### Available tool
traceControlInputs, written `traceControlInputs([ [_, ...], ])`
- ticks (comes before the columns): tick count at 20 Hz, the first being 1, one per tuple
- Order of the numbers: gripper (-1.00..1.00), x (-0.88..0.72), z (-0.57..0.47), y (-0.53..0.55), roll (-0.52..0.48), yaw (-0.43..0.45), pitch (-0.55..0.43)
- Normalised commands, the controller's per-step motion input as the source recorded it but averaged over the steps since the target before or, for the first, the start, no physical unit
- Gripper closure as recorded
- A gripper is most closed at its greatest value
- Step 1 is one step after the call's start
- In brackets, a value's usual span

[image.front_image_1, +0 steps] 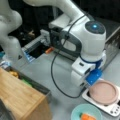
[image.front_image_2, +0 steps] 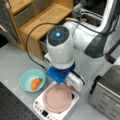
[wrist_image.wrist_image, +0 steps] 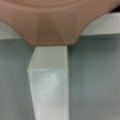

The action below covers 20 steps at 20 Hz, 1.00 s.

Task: Pick up the pan. Place the pan on the table. Pick up the bowl. Place the bowl on the stove.

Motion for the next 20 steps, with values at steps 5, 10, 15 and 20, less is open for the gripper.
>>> traceControlInputs([
  [5, -1.0, 0.11, -0.07, 0.01, -0.214, 0.12, 0.091],
  [10, -1.0, 0.01, -0.07, 0.04, -0.181, 0.119, 0.066],
  [15, -1.0, -0.09, -0.07, 0.08, -0.17, 0.122, 0.037],
  [20, -1.0, -0.13, -0.03, 0.08, -0.165, 0.113, 0.019],
])
